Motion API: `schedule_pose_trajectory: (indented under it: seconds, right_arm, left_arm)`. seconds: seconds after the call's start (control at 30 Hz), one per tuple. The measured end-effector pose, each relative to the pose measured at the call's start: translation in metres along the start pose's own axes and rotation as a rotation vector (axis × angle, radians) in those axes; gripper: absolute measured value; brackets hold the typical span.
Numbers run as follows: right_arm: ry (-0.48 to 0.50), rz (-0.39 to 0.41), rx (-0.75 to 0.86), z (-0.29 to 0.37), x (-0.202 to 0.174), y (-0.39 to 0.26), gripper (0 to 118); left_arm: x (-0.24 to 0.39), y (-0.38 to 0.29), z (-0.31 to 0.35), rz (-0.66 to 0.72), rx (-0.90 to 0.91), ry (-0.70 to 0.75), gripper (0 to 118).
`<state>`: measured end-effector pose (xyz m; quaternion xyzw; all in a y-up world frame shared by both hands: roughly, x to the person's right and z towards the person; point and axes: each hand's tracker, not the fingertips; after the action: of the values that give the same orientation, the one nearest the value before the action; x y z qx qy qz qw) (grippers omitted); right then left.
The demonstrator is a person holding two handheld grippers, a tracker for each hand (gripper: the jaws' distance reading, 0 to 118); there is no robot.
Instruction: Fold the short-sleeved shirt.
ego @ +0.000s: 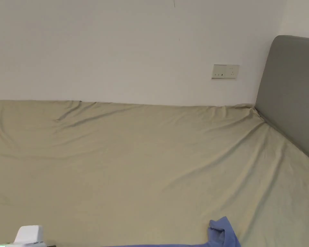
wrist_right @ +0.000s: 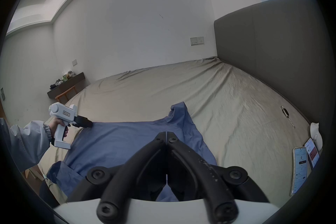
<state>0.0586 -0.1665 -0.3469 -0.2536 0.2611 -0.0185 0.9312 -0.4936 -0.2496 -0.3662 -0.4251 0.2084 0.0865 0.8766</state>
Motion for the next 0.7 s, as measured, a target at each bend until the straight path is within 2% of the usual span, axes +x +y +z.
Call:
schedule_pose_trajectory:
  seconds: [0.03,0.07,0.1,0.13,0.2,0.23,0.27,0.37,0.5,0.57,0.63,0.67,0.7]
  right_arm:
    - [0.000,-0.003,-0.006,-0.005,0.001,0.001,2]
    - [-0.003,-0.005,-0.015,-0.010,0.001,0.004,4]
    - [-0.003,-0.006,-0.036,-0.020,0.001,0.011,18]
    - [-0.014,-0.010,-0.078,-0.030,0.002,0.019,41]
    - [-0.002,-0.015,-0.146,-0.057,0.005,0.035,95]
    - [0.003,-0.001,-0.184,-0.076,0.007,0.041,103]
    - [0.003,0.014,-0.208,-0.093,0.008,0.046,105]
    - [-0.065,0.072,-0.301,-0.160,0.017,0.052,105]
    - [-0.126,0.069,-0.487,-0.240,0.027,0.046,104]
    - [-0.151,0.060,-0.483,-0.261,0.032,0.042,95]
    - [-0.142,0.033,-0.511,-0.270,0.033,0.041,65]
    - [-0.099,0.003,-0.528,-0.264,0.027,0.040,42]
    - [-0.064,-0.014,-0.529,-0.261,0.024,0.040,8]
  left_arm:
    - [0.003,-0.002,0.003,-0.023,0.017,-0.001,4]
    - [0.004,-0.003,0.005,-0.008,0.011,-0.005,4]
    - [0.004,-0.005,0.010,-0.004,0.007,-0.037,4]
    - [0.005,-0.007,0.014,-0.018,0.010,-0.079,3]
    - [0.009,-0.010,0.024,-0.041,0.032,-0.068,3]
    - [0.010,-0.011,0.032,-0.048,0.058,-0.065,3]
    - [0.009,-0.011,0.039,-0.043,0.078,-0.072,3]
    - [0.006,-0.013,0.058,-0.021,0.103,-0.110,3]
    - [0.007,-0.020,0.073,-0.038,0.118,-0.125,3]
    - [0.007,-0.022,0.077,-0.047,0.123,-0.126,3]
    - [0.006,-0.022,0.077,-0.042,0.121,-0.129,3]
    - [0.005,-0.023,0.078,-0.039,0.121,-0.129,3]
    - [0.004,-0.023,0.078,-0.030,0.123,-0.125,3]
